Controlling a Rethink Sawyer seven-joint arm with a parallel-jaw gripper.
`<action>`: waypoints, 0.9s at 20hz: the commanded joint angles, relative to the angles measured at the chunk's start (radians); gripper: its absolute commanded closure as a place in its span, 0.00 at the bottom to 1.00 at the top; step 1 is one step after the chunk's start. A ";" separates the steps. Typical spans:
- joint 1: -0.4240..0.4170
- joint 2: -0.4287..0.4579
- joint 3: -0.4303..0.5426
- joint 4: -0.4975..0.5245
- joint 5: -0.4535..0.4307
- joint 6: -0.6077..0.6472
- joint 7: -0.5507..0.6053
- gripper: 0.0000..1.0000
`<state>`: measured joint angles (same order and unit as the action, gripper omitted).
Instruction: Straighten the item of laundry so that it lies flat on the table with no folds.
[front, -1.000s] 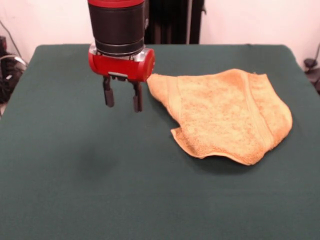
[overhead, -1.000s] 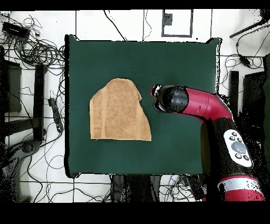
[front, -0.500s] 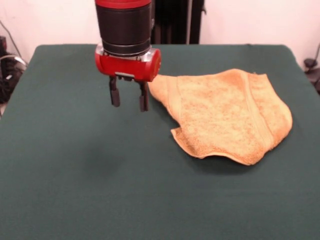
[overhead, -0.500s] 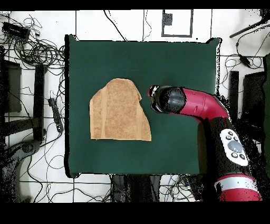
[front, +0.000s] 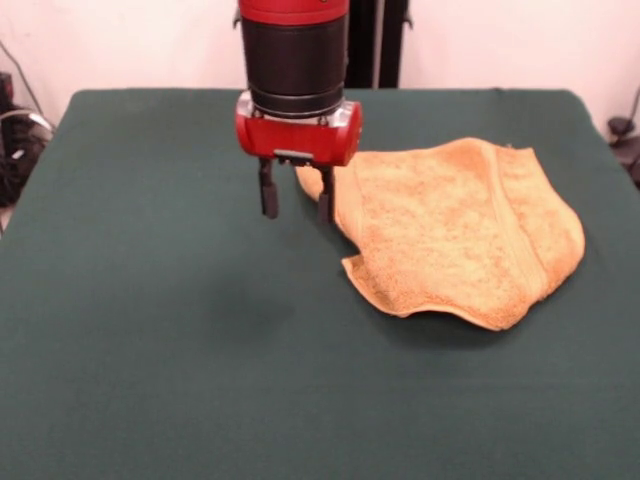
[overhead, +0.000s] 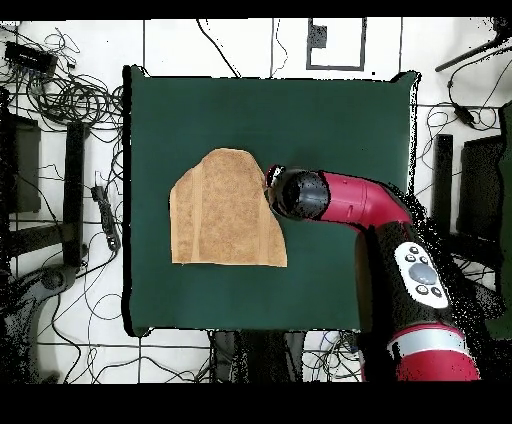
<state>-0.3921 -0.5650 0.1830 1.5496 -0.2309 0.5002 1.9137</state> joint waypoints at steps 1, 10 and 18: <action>0.031 0.073 0.028 0.115 0.035 -0.072 0.163 0.00; -0.006 0.095 0.054 0.136 0.026 -0.114 0.122 0.00; -0.008 0.112 0.033 0.149 0.026 -0.055 0.109 0.00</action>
<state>-0.4239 -0.5561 0.1826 1.6187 -0.2317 0.4265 1.9137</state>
